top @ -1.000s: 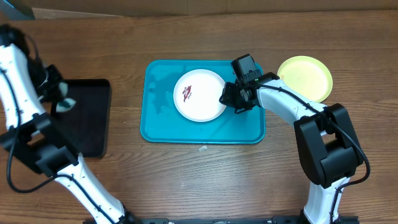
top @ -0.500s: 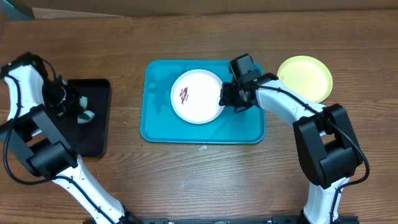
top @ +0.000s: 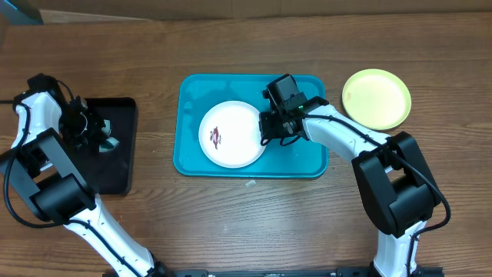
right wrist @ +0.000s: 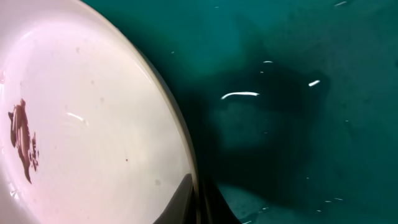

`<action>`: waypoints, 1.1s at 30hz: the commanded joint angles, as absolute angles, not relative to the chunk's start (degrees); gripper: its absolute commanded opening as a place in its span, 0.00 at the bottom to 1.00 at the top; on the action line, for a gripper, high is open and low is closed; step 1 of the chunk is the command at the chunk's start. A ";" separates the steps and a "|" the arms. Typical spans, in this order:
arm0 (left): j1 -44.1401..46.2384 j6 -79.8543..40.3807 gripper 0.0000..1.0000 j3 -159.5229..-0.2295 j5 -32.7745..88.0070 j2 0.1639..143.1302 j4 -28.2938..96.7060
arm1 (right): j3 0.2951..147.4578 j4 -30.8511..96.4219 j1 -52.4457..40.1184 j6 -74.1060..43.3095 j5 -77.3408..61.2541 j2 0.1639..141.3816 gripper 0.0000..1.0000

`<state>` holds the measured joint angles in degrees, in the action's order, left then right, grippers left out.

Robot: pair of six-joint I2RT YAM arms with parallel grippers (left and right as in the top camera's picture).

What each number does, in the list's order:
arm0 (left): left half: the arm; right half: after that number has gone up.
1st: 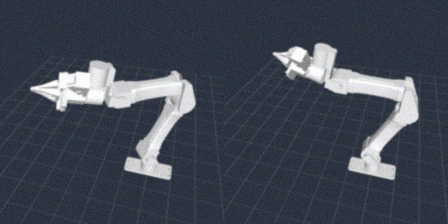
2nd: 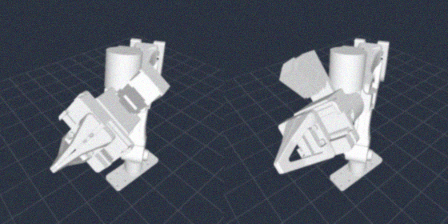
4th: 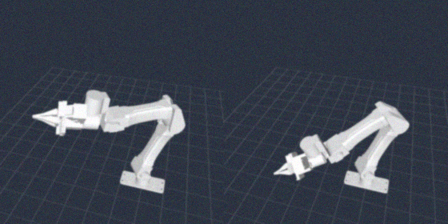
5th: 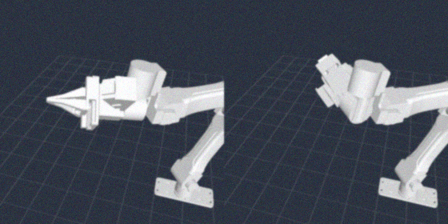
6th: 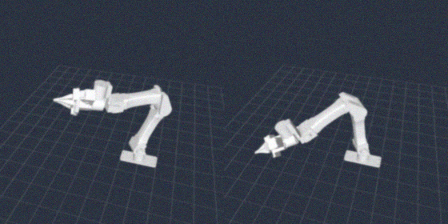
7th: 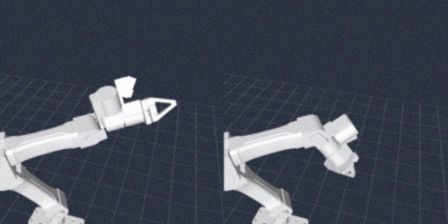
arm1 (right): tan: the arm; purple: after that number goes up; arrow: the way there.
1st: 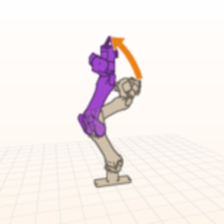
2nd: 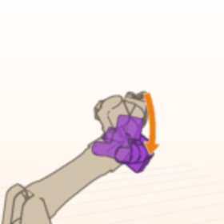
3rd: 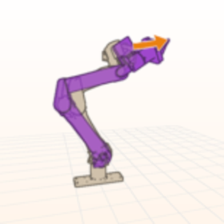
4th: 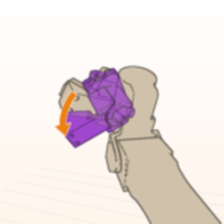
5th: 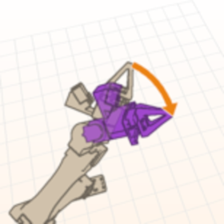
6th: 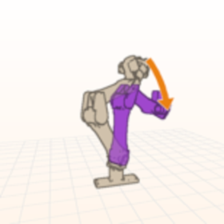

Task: Clean dirty plates on tray and stack at the side
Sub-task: 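Slide the white plate toward the tray's left side with the right gripper, then dip the sponge into the black tray with the left gripper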

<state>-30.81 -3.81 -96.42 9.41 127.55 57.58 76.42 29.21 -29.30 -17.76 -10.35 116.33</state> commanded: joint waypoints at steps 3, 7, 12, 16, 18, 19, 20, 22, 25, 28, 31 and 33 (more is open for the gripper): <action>-31.11 -2.33 0.31 -92.03 8.80 128.60 55.40 | 76.23 28.93 -29.19 -18.26 -7.94 116.77 0.04; -31.11 -2.33 0.61 -93.62 8.86 128.57 56.95 | 76.23 28.67 -29.19 -18.26 -7.94 116.77 0.04; -31.11 -2.33 0.51 -100.29 8.91 128.55 62.81 | 76.23 28.60 -29.19 -19.07 -7.94 116.77 0.04; -31.11 -2.33 0.45 -104.86 8.21 128.55 66.08 | 76.23 28.82 -29.19 -19.14 -7.92 116.77 0.04; -31.11 -2.33 0.38 -105.08 6.63 128.55 66.15 | 76.23 28.95 -29.19 -19.14 -7.92 116.77 0.04; -31.11 -2.35 0.27 -105.01 5.45 128.60 66.15 | 76.23 28.95 -29.19 -19.14 -7.92 116.77 0.04; -31.09 -2.35 0.16 -104.81 4.49 128.70 66.08 | 76.23 28.93 -29.19 -19.14 -7.92 116.77 0.04; -31.07 -2.35 0.04 -104.07 3.03 128.81 65.89 | 76.23 28.93 -29.19 -19.14 -7.92 116.77 0.04; -31.07 -2.35 0.20 -102.83 2.37 129.19 65.34 | 76.23 28.93 -29.19 -19.11 -7.92 116.77 0.04; -31.07 -2.74 0.70 -101.06 2.39 129.25 63.75 | 76.23 28.93 -29.19 -19.11 -7.90 116.77 0.04; -31.07 -2.76 0.77 -100.27 2.39 129.25 62.92 | 76.23 28.95 -29.19 -19.11 -7.90 116.77 0.04; -31.07 -2.76 0.76 -100.27 2.39 129.25 62.63 | 76.23 28.97 -29.19 -19.11 -7.73 116.77 0.04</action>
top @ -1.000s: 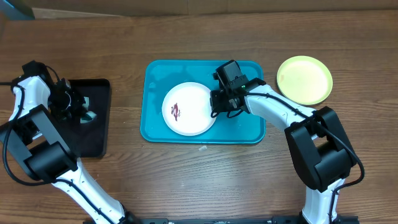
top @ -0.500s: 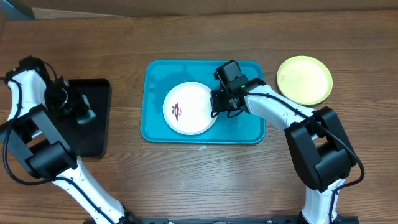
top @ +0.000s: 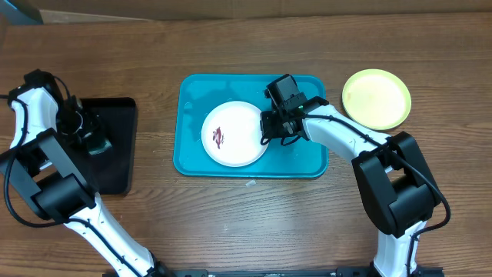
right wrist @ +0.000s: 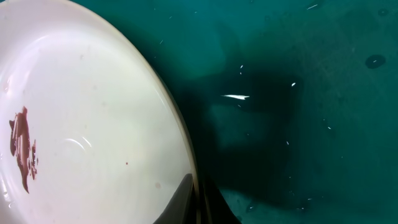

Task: Clean dirty plates on tray and stack at the side
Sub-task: 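Dip the sponge into the black tray with the left gripper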

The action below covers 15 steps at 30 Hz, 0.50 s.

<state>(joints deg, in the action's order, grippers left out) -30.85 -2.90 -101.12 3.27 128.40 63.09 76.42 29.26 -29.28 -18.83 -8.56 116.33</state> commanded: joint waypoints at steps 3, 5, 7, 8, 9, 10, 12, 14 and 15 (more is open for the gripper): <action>-31.07 -2.76 0.72 -100.25 2.33 129.25 61.89 | 76.23 28.99 -29.19 -19.11 -7.73 116.77 0.04; -31.11 -2.79 0.47 -100.22 2.35 129.27 61.10 | 76.23 29.04 -29.19 -19.11 -7.73 116.77 0.04; -31.11 -2.81 0.04 -100.22 2.35 129.27 60.75 | 76.23 29.15 -29.19 -19.09 -7.73 116.77 0.04; -31.11 -2.81 0.04 -100.22 2.35 129.25 60.75 | 76.23 29.21 -29.19 -19.09 -7.70 116.77 0.04; -31.11 -2.81 0.04 -100.22 2.39 129.25 60.80 | 76.23 29.26 -29.19 -19.11 -7.70 116.77 0.04; -31.09 -2.81 0.04 -100.22 2.39 129.25 60.86 | 76.23 29.23 -29.19 -19.09 -7.70 116.77 0.04; -31.00 -2.81 0.04 -100.22 2.61 129.25 61.28 | 76.23 29.17 -29.19 -19.11 -7.70 116.77 0.04; -31.00 -3.01 0.19 -100.22 2.59 129.25 61.58 | 76.23 29.17 -29.19 -19.11 -7.68 116.77 0.04; -31.00 -2.98 0.54 -100.22 2.59 129.25 61.65 | 76.23 29.19 -29.19 -19.11 -7.55 116.77 0.04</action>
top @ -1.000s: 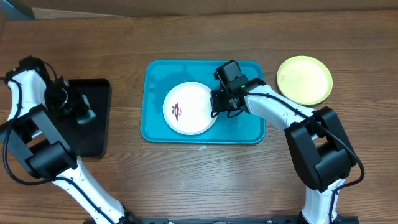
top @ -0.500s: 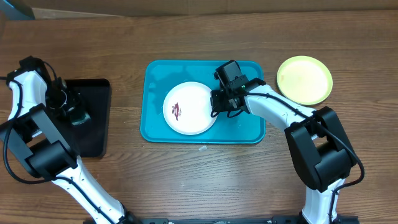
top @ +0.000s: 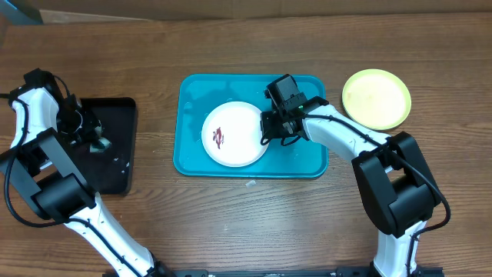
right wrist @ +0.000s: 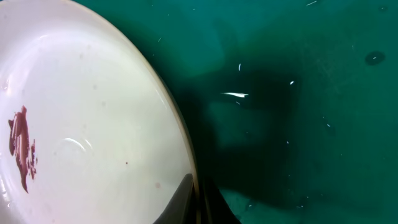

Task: Clean dirty plates on tray and stack at the side
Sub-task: 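Dip the sponge into the black tray with the left gripper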

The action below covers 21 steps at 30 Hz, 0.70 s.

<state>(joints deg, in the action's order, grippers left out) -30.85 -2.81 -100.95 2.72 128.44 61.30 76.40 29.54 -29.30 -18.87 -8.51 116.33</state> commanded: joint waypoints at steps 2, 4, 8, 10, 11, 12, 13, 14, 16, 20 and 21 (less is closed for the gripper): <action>-31.00 -2.98 0.95 -100.22 2.61 129.25 61.63 | 76.23 29.19 -29.19 -19.11 -7.55 116.77 0.04; -31.00 -2.98 1.00 -100.22 2.61 129.25 61.63 | 76.23 29.19 -29.19 -19.09 -7.53 116.77 0.04; -31.00 -2.98 1.00 -100.09 2.59 129.27 61.28 | 76.23 29.17 -29.19 -19.11 -7.51 116.77 0.04; -31.00 -2.96 0.84 -99.70 2.59 129.27 60.84 | 76.23 29.15 -29.19 -19.09 -7.49 116.77 0.04; -31.00 -2.98 0.64 -99.42 2.59 129.27 60.62 | 76.23 29.15 -29.19 -19.11 -7.40 116.77 0.04; -31.00 -2.98 0.38 -99.02 2.59 129.27 60.27 | 76.23 29.17 -29.19 -19.31 -6.98 116.77 0.04; -31.00 -2.98 0.04 -98.70 2.59 129.27 60.10 | 76.23 29.19 -29.19 -19.92 -6.28 116.77 0.04; -31.00 -2.98 0.04 -98.56 2.57 129.27 60.12 | 76.23 29.15 -29.19 -20.56 -5.74 116.77 0.04; -31.00 -2.98 0.04 -98.41 2.59 129.27 59.96 | 76.27 28.73 -29.17 -21.02 -5.04 116.77 0.04; -31.00 -2.98 0.41 -98.41 3.46 129.27 59.99 | 78.78 29.80 -28.84 -21.04 -4.05 116.77 0.04; -31.00 -2.98 0.61 -98.41 4.14 129.27 59.99 | 80.20 30.57 -28.73 -21.06 -4.05 116.77 0.04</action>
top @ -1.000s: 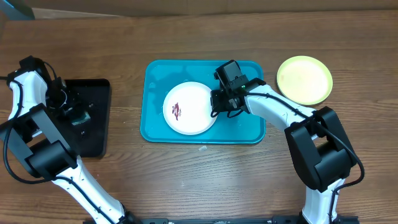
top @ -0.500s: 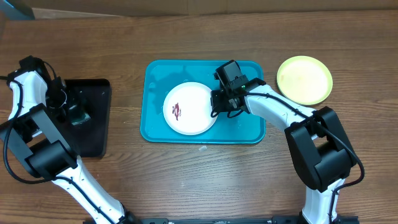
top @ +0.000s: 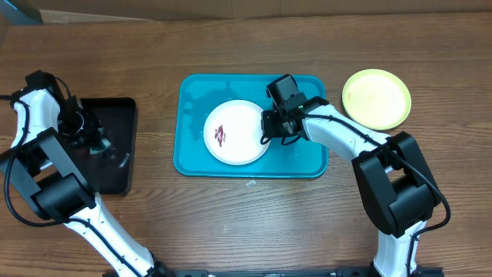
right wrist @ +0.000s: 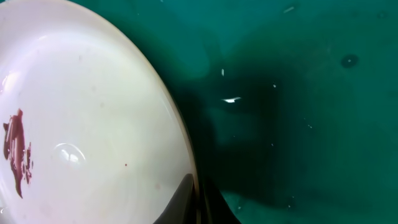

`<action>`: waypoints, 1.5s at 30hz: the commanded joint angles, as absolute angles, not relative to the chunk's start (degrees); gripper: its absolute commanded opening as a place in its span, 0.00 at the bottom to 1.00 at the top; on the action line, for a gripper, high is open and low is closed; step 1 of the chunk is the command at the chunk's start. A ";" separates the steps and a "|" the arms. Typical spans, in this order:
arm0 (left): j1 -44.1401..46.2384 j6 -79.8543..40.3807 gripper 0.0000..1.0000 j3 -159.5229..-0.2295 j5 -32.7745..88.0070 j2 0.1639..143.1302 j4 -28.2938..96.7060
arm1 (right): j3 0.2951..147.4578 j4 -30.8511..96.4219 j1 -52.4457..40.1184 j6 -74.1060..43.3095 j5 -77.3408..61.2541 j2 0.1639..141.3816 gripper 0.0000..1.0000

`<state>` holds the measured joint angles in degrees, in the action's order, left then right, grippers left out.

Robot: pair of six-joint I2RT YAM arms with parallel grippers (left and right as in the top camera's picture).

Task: Clean dirty plates on tray and stack at the side
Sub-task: 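Dip the sponge into the black tray with the left gripper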

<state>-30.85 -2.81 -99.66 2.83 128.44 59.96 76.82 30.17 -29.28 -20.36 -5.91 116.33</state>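
Observation:
A white plate (top: 238, 127) with a red-brown smear (top: 221, 135) lies in the teal tray (top: 307, 163). My right gripper (top: 267, 131) is shut on the plate's right rim. The right wrist view shows the plate (right wrist: 93, 112), the smear (right wrist: 15, 152) and my right gripper (right wrist: 198, 202) with one dark finger over the rim and one under it. My left gripper (top: 86, 131) hangs over the black tray (top: 115, 165) at the left. A small dark-greenish thing sits by its tip; whether its fingers hold it is unclear.
A clean yellow-green plate (top: 376, 98) rests on the wooden table right of the teal tray. The black tray carries a few pale specks near its middle. A small white crumb lies on the table just below the teal tray's front edge.
The white plate sits a touch further right in the tray, and its smear shows slightly shifted. My right gripper stays shut on the rim. The left gripper has hardly moved.
At first my right gripper was shut on the plate's right rim and my left gripper was over the black tray beside a pale-teal thing. Then the left gripper stood nearer that tray's left edge. The plate has shifted slightly rightward, still gripped.

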 commanded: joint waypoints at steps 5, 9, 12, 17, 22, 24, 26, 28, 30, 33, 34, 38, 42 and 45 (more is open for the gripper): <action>-30.98 -2.98 1.00 -98.41 6.39 129.27 59.96 | 83.33 30.24 -28.64 -21.04 0.34 116.77 0.04; -31.00 -2.98 1.00 -98.41 6.46 129.27 60.03 | 83.33 30.06 -28.53 -21.06 1.26 117.97 0.04; -31.00 -2.98 1.00 -98.41 6.48 129.27 60.03 | 83.26 30.92 -28.56 -22.52 0.62 120.01 0.04; -30.98 -2.98 0.40 -98.41 6.48 129.27 59.86 | 83.22 31.53 -28.53 -22.81 -4.01 121.54 0.04; -30.83 -2.98 0.04 -98.41 7.60 129.27 59.94 | 83.22 31.88 -28.53 -24.05 -4.16 121.54 0.04; -30.68 -2.96 0.04 -98.41 7.51 129.27 59.99 | 83.22 31.77 -28.56 -24.05 -4.14 121.54 0.04; -30.65 -2.96 0.38 -98.41 7.51 129.27 59.96 | 83.22 31.75 -28.53 -24.05 -4.10 121.54 0.04; -30.65 -2.96 1.00 -98.41 7.51 129.27 59.88 | 83.22 31.79 -28.53 -24.03 -3.90 121.54 0.04; -30.65 -2.94 1.00 -98.41 7.22 129.27 59.57 | 83.22 31.79 -28.53 -24.03 -3.92 121.54 0.04; -30.68 -2.72 1.00 -98.41 6.87 129.27 58.43 | 83.22 31.83 -28.53 -24.03 -3.92 121.54 0.04; -30.68 -2.72 1.00 -98.41 6.87 129.27 58.02 | 83.22 31.81 -28.53 -24.03 -3.92 121.54 0.04; -30.68 -2.74 0.92 -98.41 6.87 129.27 56.53 | 83.22 31.81 -28.53 -24.03 -3.90 121.54 0.04; -30.65 -2.76 0.26 -98.41 6.90 129.27 55.22 | 83.22 31.81 -28.53 -24.03 -3.90 121.54 0.04; -30.65 -2.74 0.04 -98.41 6.90 129.27 55.20 | 83.22 31.77 -28.53 -24.03 -3.88 121.54 0.04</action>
<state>-30.85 -2.81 -98.96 6.42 128.44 55.42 82.54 31.55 -28.53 -23.79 -4.10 120.73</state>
